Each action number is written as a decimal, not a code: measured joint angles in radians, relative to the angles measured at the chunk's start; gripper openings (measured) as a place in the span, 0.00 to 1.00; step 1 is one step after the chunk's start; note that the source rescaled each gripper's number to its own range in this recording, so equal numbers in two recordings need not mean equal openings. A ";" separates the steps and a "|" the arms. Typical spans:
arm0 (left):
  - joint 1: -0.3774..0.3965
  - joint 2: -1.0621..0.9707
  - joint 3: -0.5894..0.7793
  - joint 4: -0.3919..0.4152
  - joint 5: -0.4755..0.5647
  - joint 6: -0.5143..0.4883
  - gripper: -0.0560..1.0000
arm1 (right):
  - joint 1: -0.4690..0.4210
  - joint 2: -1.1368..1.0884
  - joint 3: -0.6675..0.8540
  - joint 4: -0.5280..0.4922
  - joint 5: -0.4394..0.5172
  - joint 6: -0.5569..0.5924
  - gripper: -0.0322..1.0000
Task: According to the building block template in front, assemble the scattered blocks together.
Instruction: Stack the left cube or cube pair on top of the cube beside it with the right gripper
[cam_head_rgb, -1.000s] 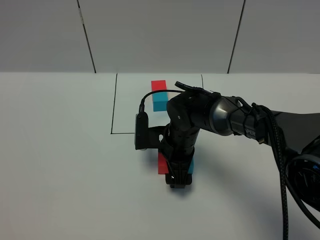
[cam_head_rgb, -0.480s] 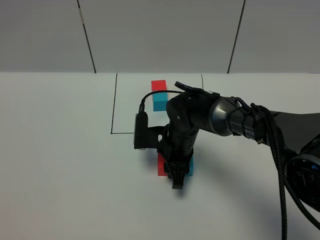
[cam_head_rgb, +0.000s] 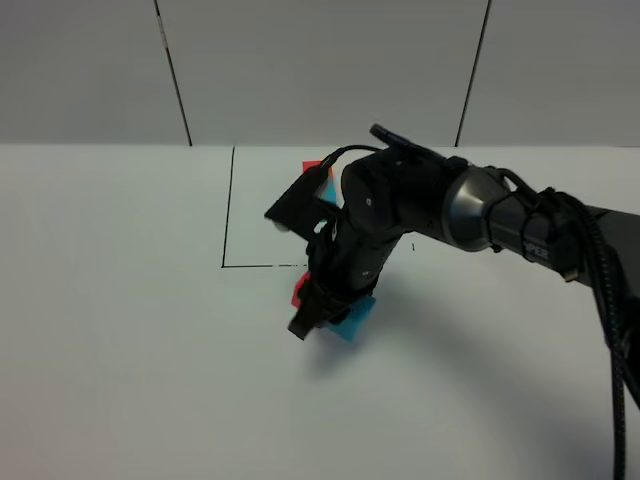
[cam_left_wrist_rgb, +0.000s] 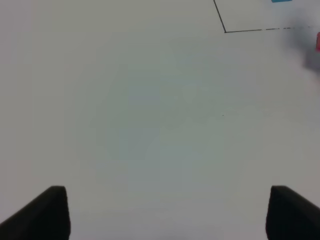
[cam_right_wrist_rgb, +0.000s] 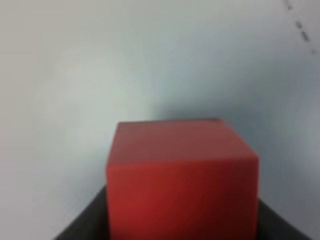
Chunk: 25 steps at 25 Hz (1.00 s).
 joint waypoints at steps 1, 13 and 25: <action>0.000 0.000 0.000 0.000 0.000 0.000 0.70 | 0.000 -0.017 0.000 0.012 -0.002 0.106 0.04; 0.000 0.000 0.000 0.000 0.000 0.000 0.70 | 0.001 -0.026 0.000 0.007 -0.006 0.899 0.04; 0.000 0.000 0.000 0.000 0.000 0.000 0.70 | 0.071 0.052 -0.043 -0.164 0.045 1.070 0.04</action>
